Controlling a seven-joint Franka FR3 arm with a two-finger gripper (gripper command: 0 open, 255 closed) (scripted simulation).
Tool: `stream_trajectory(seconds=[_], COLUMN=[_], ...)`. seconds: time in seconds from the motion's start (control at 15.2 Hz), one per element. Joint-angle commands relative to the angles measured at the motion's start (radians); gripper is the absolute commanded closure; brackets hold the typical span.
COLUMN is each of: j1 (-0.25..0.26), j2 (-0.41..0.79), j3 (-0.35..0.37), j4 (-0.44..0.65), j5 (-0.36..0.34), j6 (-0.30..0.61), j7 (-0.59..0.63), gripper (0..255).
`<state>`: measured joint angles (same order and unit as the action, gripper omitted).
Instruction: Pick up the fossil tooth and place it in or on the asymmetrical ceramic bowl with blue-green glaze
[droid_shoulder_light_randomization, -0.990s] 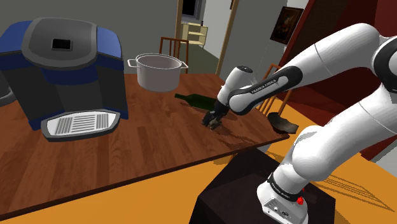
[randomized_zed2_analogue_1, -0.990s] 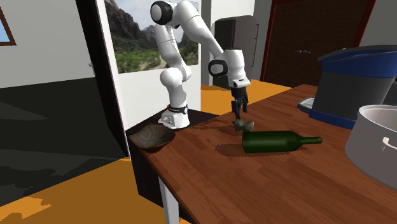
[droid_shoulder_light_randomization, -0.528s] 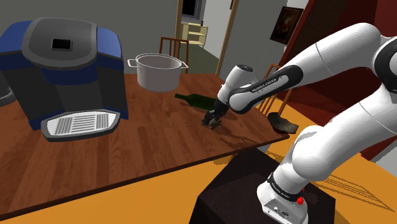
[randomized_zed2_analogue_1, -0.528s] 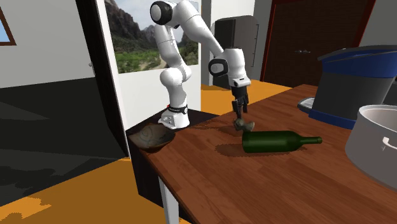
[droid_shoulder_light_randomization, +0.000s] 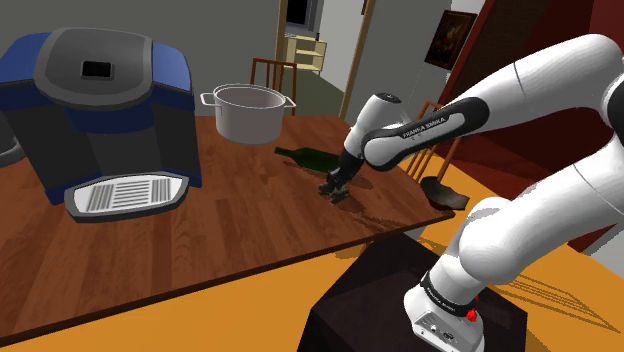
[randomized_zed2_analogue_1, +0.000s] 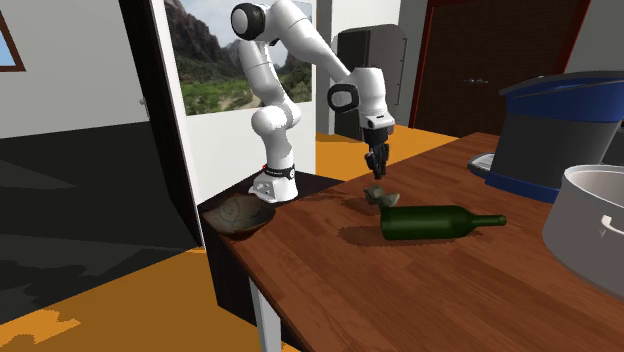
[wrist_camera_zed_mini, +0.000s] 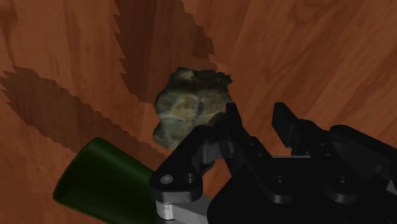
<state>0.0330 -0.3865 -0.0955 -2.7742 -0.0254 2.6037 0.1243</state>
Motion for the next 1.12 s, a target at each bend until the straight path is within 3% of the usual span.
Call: stream_trajectory(seconds=[0.0, 0.2, 0.33, 0.79, 1.06], j1=[0.024, 0.083, 0.106, 0.127, 0.129], j2=[0.003, 0.058, 0.12, 0.203, 0.211], j3=[-0.068, -0.249, -0.325, -0.334, -0.335], j4=[0.012, 0.096, 0.168, 0.133, 0.131], j5=[0.019, 0.042, 0.052, 0.105, 0.111], j6=[-0.041, -0.185, -0.271, -0.159, -0.15], j7=[-0.15, -0.562, -0.779, -0.817, -0.821], gripper=[0, 0, 0, 0, 0])
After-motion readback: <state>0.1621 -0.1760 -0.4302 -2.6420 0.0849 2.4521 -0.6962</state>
